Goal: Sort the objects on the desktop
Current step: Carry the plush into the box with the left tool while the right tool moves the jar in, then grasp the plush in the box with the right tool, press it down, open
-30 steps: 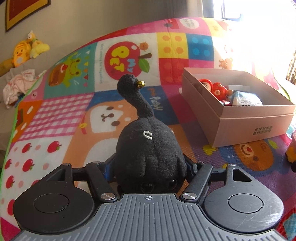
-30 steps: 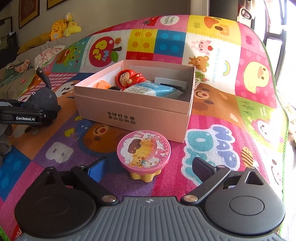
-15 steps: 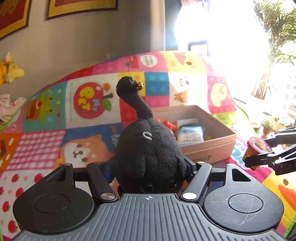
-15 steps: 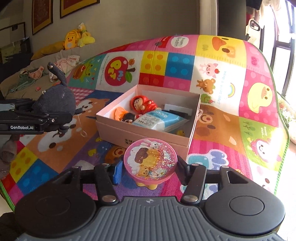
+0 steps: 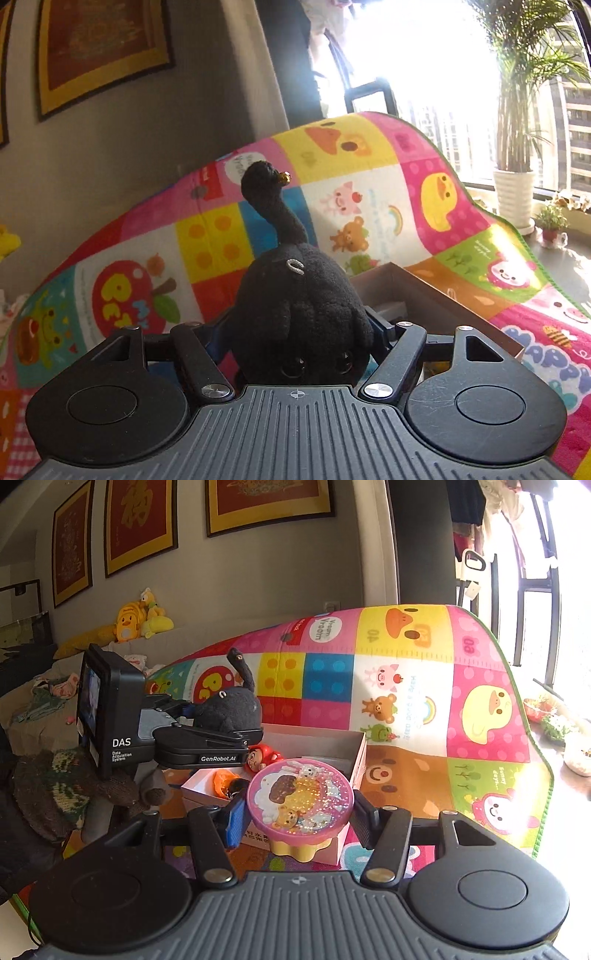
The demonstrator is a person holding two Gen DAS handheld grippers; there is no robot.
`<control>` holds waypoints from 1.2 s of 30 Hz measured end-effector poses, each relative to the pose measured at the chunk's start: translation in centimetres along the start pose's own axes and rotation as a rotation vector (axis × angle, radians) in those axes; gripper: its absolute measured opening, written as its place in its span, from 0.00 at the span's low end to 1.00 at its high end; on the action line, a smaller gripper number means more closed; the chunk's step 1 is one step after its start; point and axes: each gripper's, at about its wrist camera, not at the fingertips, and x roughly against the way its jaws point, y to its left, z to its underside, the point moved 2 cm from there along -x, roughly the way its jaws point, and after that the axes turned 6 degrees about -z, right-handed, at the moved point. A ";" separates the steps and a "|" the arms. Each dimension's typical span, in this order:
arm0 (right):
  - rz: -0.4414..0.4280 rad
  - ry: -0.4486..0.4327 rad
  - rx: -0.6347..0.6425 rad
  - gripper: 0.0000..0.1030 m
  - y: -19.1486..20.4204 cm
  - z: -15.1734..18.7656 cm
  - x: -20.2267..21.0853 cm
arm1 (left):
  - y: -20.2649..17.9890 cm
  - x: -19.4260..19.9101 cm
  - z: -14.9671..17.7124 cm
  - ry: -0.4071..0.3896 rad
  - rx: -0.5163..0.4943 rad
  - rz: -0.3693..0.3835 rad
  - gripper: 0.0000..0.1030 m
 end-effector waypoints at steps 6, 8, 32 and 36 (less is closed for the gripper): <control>0.028 0.046 -0.020 0.54 -1.2 0.8 -1.9 | -1.8 0.7 2.7 0.019 -0.014 0.104 0.86; 0.032 0.063 -0.025 0.54 -1.3 0.9 -2.9 | -1.5 1.8 3.2 0.020 0.032 0.161 0.92; 0.045 0.120 0.041 0.77 2.3 -5.4 -14.6 | 4.5 4.4 9.4 0.069 0.394 0.145 0.97; -0.029 0.173 -0.003 0.77 4.5 -6.2 -18.1 | 4.4 4.8 9.7 0.059 0.380 0.171 0.98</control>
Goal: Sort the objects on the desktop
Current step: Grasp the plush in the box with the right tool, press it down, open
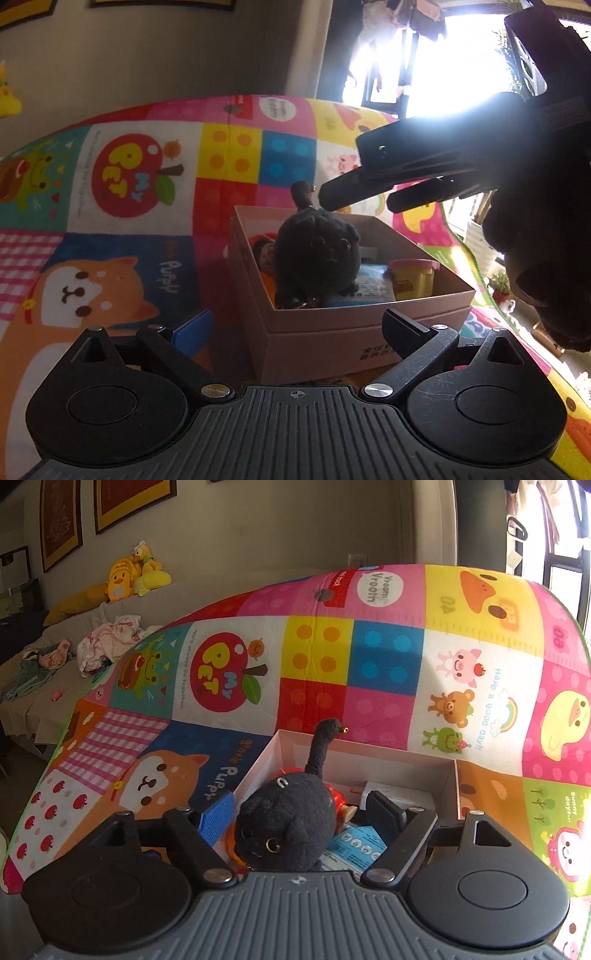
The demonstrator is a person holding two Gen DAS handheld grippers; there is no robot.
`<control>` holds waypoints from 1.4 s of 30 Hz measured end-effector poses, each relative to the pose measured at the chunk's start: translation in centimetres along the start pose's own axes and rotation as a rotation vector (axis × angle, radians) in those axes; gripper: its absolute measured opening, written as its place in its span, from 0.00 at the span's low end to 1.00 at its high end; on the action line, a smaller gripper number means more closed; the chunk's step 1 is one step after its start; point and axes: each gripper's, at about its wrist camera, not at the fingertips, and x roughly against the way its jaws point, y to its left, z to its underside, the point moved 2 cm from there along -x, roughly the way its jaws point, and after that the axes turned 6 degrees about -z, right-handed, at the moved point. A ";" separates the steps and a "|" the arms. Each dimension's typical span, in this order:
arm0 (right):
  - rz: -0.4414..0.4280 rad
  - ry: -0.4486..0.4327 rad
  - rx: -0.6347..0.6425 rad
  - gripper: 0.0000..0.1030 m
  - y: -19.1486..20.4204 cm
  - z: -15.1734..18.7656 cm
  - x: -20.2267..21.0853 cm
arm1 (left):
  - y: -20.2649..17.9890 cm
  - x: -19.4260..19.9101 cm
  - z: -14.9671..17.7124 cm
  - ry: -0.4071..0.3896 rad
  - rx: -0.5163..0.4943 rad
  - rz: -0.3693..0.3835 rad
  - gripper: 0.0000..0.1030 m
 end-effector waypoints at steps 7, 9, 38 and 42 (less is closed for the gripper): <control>0.061 0.103 -0.023 0.64 0.9 0.6 -4.9 | 0.6 0.0 0.5 0.014 0.007 -0.004 0.98; 0.017 0.099 -0.065 0.63 0.3 0.1 -4.5 | 1.1 -0.1 0.3 0.024 0.049 0.020 0.98; 0.226 -0.042 -0.041 0.82 -4.7 -0.9 -2.4 | 1.4 -0.1 0.3 0.022 0.071 0.011 0.99; 0.255 -0.011 -0.077 0.83 -7.0 -0.5 -4.2 | 1.5 -0.1 0.3 0.022 0.078 0.011 0.99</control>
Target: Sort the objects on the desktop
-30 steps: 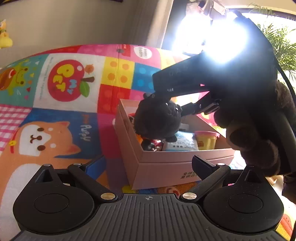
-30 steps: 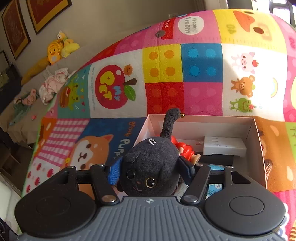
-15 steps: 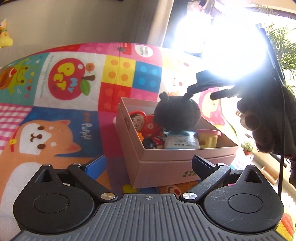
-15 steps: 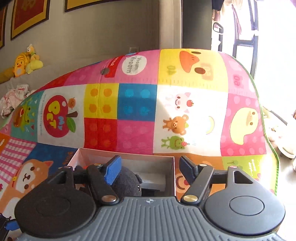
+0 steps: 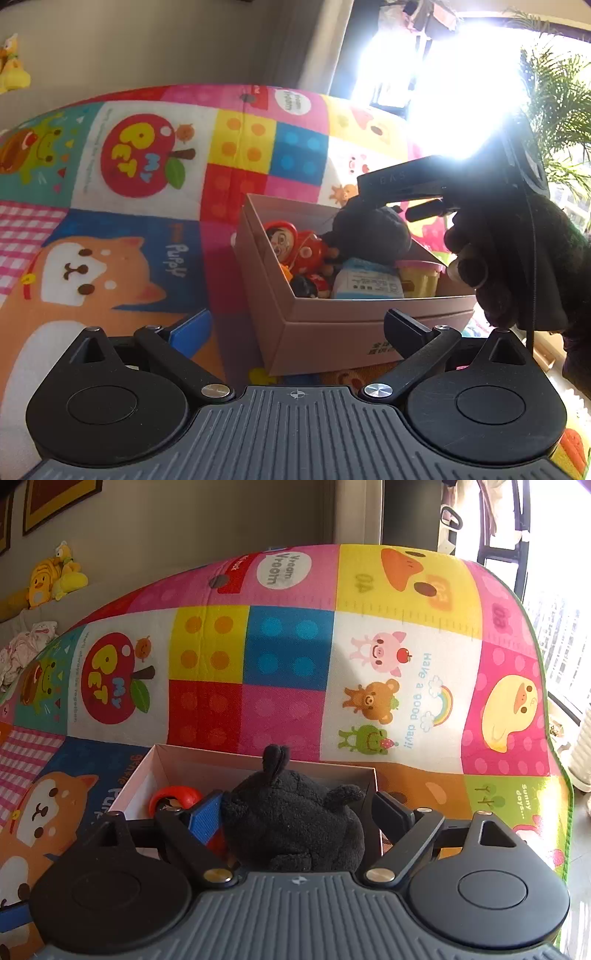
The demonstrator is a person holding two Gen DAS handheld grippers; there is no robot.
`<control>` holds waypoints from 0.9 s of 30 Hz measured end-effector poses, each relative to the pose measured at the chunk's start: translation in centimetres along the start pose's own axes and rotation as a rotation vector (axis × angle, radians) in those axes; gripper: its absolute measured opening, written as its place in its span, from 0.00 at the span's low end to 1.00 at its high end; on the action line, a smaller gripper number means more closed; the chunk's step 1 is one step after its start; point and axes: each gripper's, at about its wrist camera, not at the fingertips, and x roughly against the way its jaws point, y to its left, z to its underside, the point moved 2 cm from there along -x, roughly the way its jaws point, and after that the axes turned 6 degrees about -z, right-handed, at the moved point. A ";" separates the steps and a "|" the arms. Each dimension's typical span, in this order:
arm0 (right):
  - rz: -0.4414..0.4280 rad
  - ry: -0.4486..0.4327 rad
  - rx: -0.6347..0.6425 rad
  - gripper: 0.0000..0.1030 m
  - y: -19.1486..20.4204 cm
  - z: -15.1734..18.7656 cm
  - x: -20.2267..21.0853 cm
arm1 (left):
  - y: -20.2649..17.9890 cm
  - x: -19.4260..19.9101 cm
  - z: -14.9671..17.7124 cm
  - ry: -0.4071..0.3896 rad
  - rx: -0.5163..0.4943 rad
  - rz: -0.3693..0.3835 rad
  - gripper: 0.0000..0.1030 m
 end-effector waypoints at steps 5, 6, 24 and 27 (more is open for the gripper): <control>-0.090 0.057 0.011 0.74 0.6 0.4 -0.6 | -0.1 0.0 0.1 0.003 -0.005 0.007 0.99; -0.117 0.054 0.019 0.74 1.0 0.4 -0.4 | -0.2 0.0 0.1 0.004 -0.007 0.008 0.99; -0.144 -0.032 0.076 0.88 -1.8 2.1 6.0 | 0.2 -0.2 0.3 0.013 -0.006 -0.020 0.99; -0.126 -0.047 0.083 0.95 -3.7 4.2 8.9 | 0.2 -0.2 0.3 0.017 -0.014 -0.030 0.99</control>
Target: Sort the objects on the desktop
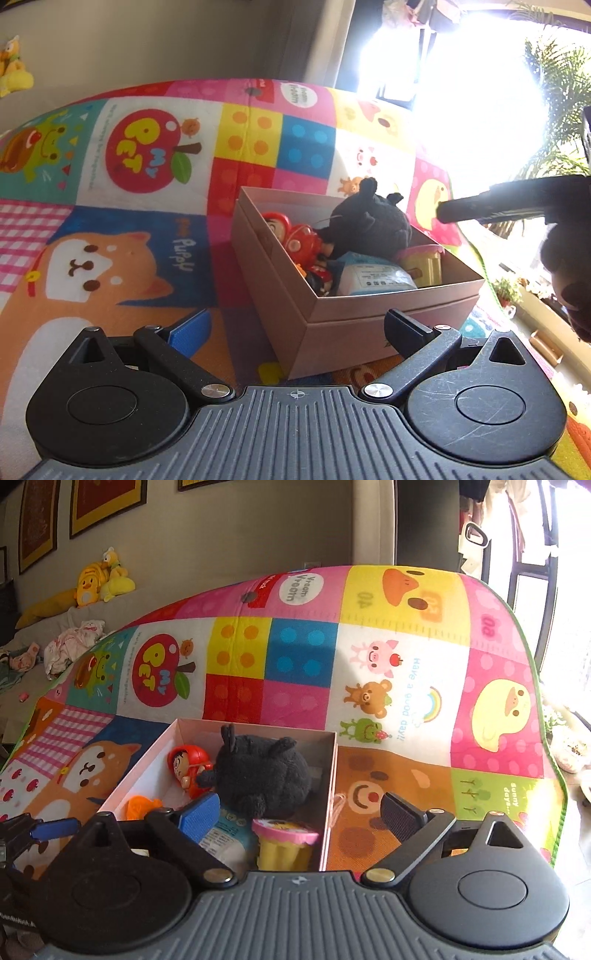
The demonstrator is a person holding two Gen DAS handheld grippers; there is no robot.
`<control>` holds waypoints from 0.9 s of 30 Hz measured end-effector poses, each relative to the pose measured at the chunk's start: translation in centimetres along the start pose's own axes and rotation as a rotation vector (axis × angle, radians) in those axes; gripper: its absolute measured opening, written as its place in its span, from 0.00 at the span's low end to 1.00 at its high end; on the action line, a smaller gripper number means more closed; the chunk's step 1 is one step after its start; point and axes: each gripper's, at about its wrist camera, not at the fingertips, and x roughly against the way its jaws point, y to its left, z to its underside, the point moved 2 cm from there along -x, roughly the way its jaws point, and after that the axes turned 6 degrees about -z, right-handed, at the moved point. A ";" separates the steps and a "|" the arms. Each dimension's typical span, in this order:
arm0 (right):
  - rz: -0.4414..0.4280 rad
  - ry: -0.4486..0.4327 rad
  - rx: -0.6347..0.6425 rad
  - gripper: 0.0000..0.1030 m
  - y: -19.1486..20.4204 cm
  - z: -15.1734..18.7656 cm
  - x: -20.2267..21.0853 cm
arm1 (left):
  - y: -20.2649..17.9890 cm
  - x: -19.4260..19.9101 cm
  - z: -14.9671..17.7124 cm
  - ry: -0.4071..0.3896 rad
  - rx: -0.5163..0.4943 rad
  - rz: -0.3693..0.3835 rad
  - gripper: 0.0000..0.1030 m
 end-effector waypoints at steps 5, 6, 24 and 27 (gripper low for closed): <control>0.048 0.067 0.097 0.96 -0.3 5.4 1.8 | -0.5 -0.3 -0.2 0.017 -0.046 -0.060 0.99; 0.064 0.080 0.114 0.96 -0.1 6.4 1.5 | -0.7 -0.5 -0.3 0.026 -0.058 -0.073 0.99; 0.071 0.092 0.006 1.00 1.2 4.7 -6.3 | 1.6 -3.6 -2.2 0.084 -0.120 -0.323 1.00; 0.053 0.124 -0.028 1.00 2.2 6.4 -5.4 | 0.7 -2.9 -0.9 0.124 -0.099 -0.281 1.00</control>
